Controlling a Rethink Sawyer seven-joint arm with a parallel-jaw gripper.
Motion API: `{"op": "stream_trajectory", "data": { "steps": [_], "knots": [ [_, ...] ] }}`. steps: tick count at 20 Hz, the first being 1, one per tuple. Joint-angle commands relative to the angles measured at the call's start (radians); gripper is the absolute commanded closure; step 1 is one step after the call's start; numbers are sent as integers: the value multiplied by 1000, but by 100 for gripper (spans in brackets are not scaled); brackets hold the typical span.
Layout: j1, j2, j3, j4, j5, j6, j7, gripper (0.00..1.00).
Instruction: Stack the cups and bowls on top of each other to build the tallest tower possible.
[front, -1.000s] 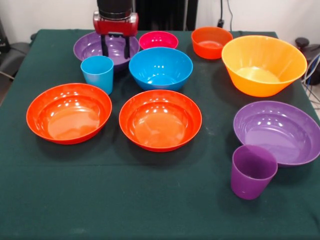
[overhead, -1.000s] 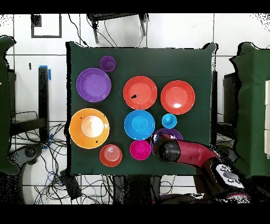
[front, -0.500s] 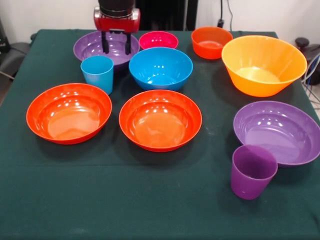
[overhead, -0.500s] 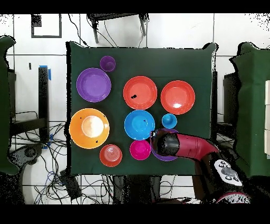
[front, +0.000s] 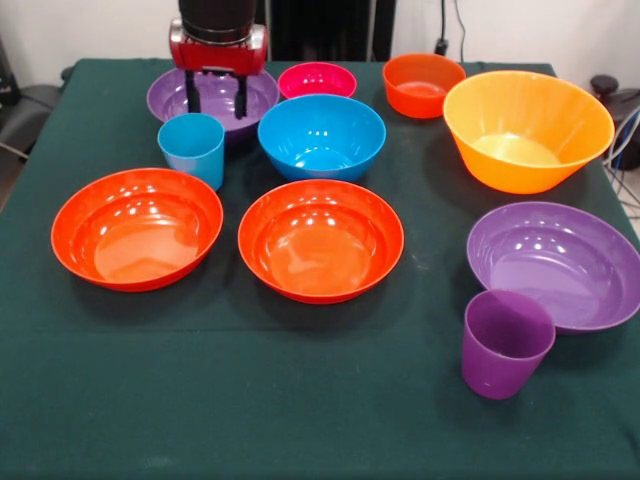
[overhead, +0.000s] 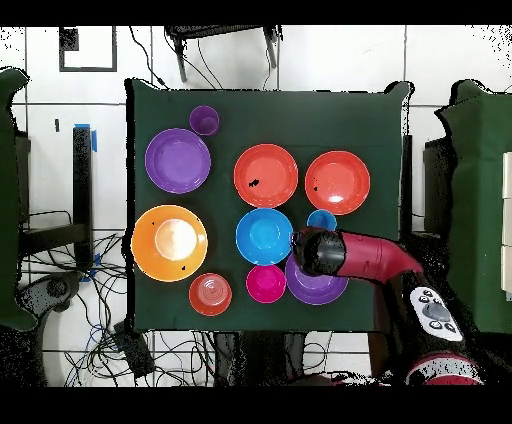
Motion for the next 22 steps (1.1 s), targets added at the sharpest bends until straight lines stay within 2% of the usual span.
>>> {"op": "stream_trajectory", "data": {
  "steps": [1,9,22],
  "knots": [
    [47,25,75,-146,41,134,51,0],
    [91,37,60,-195,69,196,92,0],
    [119,18,18,-162,94,186,112,0]
  ]
}}
